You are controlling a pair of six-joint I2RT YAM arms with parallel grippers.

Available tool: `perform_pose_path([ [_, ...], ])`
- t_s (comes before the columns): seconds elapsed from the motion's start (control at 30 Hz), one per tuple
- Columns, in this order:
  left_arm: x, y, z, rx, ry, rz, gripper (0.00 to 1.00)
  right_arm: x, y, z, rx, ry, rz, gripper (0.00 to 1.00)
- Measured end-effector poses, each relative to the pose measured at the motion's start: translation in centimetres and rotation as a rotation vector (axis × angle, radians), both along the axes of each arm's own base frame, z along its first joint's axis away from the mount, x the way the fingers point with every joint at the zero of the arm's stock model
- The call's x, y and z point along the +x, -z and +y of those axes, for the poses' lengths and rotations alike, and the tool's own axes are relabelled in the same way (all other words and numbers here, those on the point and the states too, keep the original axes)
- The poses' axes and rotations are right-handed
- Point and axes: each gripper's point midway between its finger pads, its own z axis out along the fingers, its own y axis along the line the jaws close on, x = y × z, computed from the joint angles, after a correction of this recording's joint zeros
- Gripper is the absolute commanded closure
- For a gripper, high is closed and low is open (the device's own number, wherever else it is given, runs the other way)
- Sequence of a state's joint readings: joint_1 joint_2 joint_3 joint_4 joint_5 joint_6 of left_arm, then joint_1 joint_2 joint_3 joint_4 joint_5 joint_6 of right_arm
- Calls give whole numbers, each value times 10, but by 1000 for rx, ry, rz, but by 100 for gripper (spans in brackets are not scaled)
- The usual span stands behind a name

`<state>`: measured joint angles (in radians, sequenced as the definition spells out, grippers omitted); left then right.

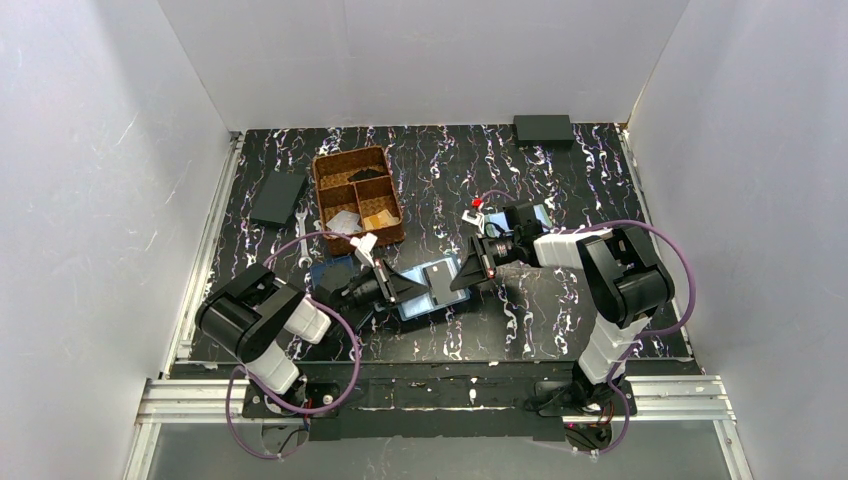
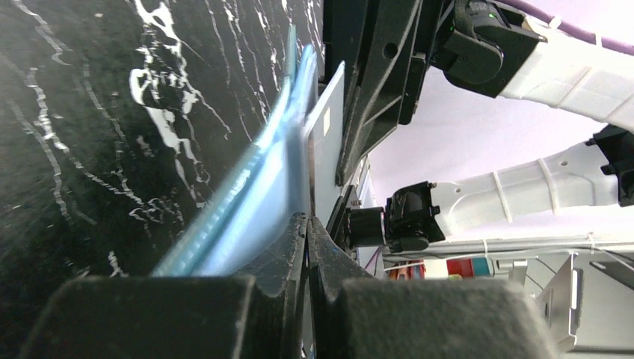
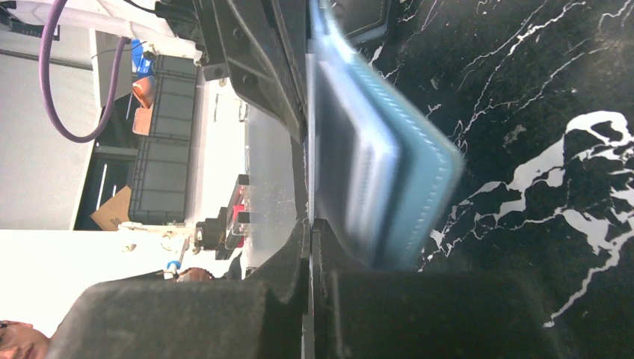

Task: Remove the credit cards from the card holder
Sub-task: Remove the credit card from the card holder.

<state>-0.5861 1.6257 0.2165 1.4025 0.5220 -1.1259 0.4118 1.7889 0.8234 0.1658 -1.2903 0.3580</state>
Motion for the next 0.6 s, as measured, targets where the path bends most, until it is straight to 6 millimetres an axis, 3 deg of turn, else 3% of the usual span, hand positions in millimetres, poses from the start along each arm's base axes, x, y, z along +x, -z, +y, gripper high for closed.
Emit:
perform_pose_path([
  [0.2, 3, 0, 9, -2, -22, 1, 100, 4, 3, -5, -8, 19, 0, 99],
  [0.37, 1, -2, 7, -10, -10, 6, 76, 3, 4, -7, -9, 17, 2, 99],
  [0.6, 4, -13, 1, -38, 7, 3, 67, 0, 2, -6, -2, -3, 2, 99],
])
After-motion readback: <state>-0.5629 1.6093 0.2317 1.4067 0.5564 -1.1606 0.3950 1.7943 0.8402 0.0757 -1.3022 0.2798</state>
